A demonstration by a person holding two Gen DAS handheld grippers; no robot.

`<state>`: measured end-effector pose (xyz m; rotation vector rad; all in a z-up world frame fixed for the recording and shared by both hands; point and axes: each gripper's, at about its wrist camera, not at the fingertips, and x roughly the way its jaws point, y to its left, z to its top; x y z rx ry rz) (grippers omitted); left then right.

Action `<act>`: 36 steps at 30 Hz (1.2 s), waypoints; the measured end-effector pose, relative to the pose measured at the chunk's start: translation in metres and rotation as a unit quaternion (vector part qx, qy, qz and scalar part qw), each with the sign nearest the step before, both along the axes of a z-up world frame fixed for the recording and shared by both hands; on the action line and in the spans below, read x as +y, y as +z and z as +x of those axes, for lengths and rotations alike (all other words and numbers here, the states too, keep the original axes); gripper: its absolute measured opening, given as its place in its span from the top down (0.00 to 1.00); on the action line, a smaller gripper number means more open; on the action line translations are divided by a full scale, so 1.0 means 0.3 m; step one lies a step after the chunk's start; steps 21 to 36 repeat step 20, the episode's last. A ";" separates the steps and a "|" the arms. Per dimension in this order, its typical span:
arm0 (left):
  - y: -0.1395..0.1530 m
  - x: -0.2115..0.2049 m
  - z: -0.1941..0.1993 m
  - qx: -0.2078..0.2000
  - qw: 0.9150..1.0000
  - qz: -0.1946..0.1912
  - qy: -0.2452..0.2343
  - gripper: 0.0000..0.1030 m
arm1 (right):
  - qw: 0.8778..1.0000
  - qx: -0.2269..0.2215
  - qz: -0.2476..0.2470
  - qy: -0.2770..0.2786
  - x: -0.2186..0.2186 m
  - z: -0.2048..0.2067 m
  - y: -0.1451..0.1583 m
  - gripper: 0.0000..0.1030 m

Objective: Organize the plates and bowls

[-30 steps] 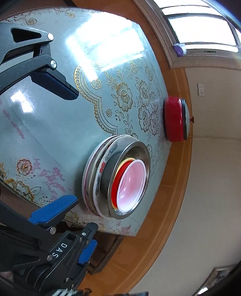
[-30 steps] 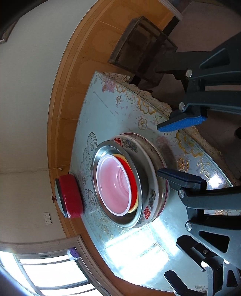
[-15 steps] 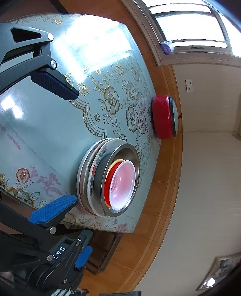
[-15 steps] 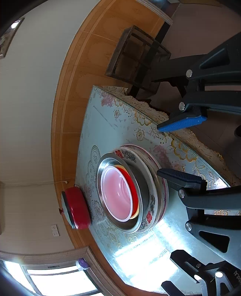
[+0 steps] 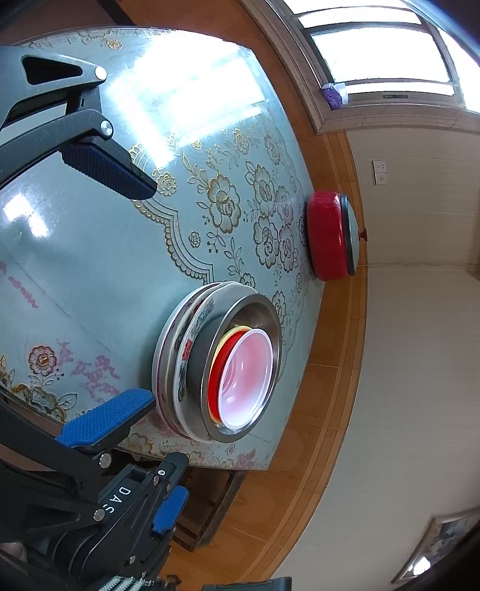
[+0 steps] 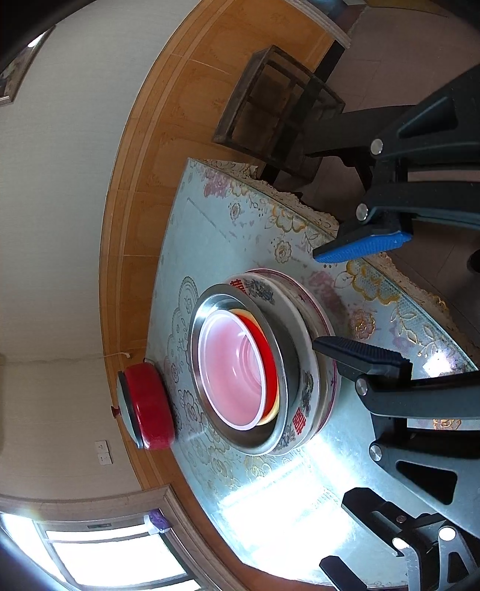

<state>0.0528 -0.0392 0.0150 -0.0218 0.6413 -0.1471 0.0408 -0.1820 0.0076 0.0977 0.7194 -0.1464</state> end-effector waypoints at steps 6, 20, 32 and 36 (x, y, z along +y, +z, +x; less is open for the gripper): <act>-0.007 0.004 0.007 0.007 1.000 -0.001 0.007 0.00 | 1.000 0.007 0.002 0.007 0.008 0.015 -0.009 0.60; -0.010 0.009 0.012 0.005 1.000 0.002 0.016 0.02 | 1.000 0.009 0.006 0.018 0.014 0.031 -0.016 0.60; -0.010 0.009 0.012 0.005 1.000 0.002 0.016 0.02 | 1.000 0.009 0.006 0.018 0.014 0.031 -0.016 0.60; -0.010 0.009 0.012 0.005 1.000 0.002 0.016 0.02 | 1.000 0.009 0.006 0.018 0.014 0.031 -0.016 0.60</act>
